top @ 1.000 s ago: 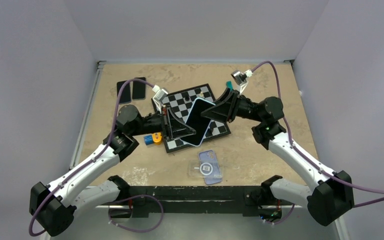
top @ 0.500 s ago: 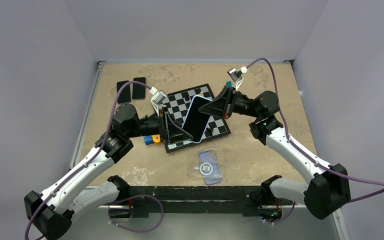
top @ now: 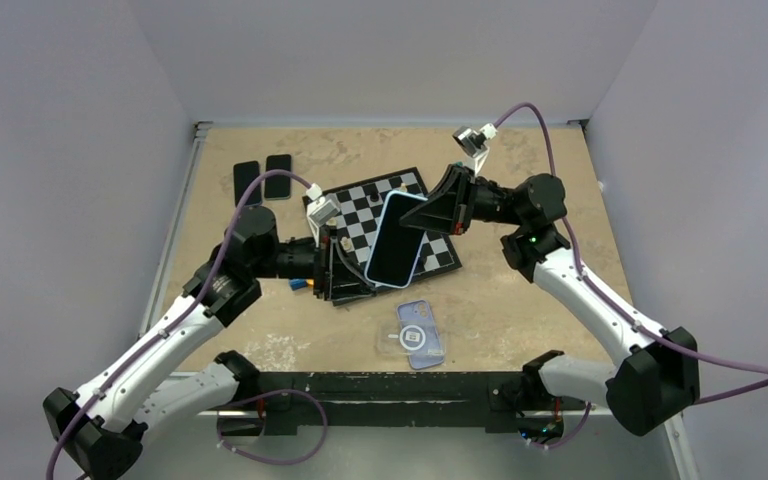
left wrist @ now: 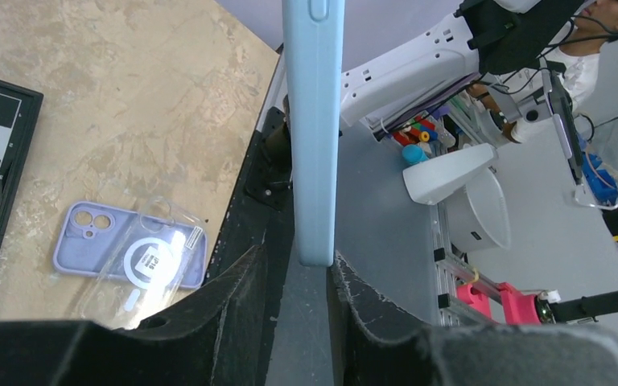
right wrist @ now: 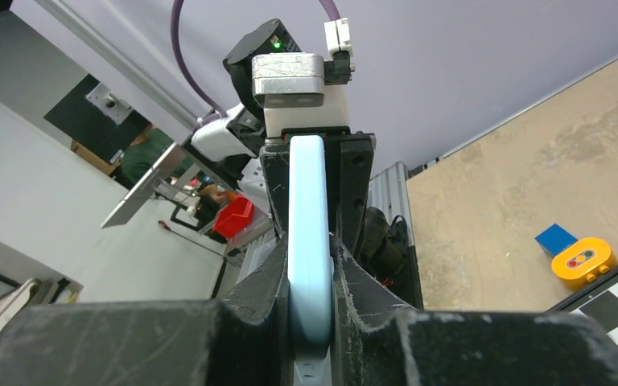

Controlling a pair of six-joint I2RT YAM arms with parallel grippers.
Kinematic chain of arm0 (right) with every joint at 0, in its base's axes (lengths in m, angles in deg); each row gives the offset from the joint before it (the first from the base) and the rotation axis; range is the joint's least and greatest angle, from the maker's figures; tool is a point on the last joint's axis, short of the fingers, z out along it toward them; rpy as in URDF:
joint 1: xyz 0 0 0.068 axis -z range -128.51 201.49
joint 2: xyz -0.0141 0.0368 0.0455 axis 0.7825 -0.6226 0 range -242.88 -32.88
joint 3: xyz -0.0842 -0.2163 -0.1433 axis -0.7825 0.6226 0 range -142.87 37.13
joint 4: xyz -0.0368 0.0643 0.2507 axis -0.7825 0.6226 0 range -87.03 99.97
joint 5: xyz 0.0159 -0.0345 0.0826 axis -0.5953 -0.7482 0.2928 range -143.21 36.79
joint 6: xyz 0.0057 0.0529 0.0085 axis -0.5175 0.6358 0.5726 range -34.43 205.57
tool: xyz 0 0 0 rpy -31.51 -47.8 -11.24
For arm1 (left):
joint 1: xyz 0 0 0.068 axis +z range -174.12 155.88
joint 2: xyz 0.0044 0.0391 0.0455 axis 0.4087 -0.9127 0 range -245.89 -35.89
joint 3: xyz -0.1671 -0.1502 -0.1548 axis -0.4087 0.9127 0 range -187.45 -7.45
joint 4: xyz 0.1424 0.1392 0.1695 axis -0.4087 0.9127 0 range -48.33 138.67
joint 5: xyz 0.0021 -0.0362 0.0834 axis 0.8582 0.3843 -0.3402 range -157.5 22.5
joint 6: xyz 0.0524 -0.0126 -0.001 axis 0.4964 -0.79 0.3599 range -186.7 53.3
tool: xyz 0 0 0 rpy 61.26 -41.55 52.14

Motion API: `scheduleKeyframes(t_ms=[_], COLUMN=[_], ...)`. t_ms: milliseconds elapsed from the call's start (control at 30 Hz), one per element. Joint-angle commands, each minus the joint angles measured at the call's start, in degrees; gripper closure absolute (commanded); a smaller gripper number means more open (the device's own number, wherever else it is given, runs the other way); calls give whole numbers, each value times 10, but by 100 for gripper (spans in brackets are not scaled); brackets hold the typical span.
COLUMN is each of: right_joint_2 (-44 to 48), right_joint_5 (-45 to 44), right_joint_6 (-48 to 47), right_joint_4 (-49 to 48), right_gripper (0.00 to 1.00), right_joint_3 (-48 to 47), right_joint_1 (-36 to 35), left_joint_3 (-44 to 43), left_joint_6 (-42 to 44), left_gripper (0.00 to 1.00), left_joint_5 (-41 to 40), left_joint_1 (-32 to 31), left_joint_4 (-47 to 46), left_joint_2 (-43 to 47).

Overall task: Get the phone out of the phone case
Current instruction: Remove the phone case from the phone.

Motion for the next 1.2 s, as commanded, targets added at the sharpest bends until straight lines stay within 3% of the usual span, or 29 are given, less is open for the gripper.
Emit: scheduleKeyframes(t_ms=[0,67,233,400,467,533,633,700,800,933,1167], right_joint_2=[16,22,25,23,22,22,16,9,5,-6,-41], right_joint_5=[1,-2,-4,-5,-2,4,23,37,45,48,31], right_joint_6=[-19,-37,-38,-14,10,51,128,187,239,270,291], right_joint_4=[-2,24,24,7,-5,-30,-77,-138,-187,-221,-275], right_gripper=[100,100,100,100,100,100,100,100,100,100,100], right_joint_3=[-32,-34,-33,-32,-31,-26,-16,-8,-9,-10,-12], right_joint_1=[2,2,2,2,2,1,-2,-5,-15,-29,-63], left_joint_3=[-28,-25,-25,-24,-14,22,17,3,-29,-24,-35], left_joint_6=[1,-8,-16,-4,40,95,207,230,227,167,192], left_gripper=[60,56,59,89,95,100,100,100,100,100,100], left_joint_5=[35,42,44,56,74,98,114,143,179,200,179], left_joint_1=[3,3,3,4,3,3,2,3,3,2,3], left_joint_4=[-56,-72,-77,-91,-96,-180,-181,-197,-222,-331,-305], left_joint_2=[-11,-12,-16,-22,-15,5,14,-3,-46,-79,-93])
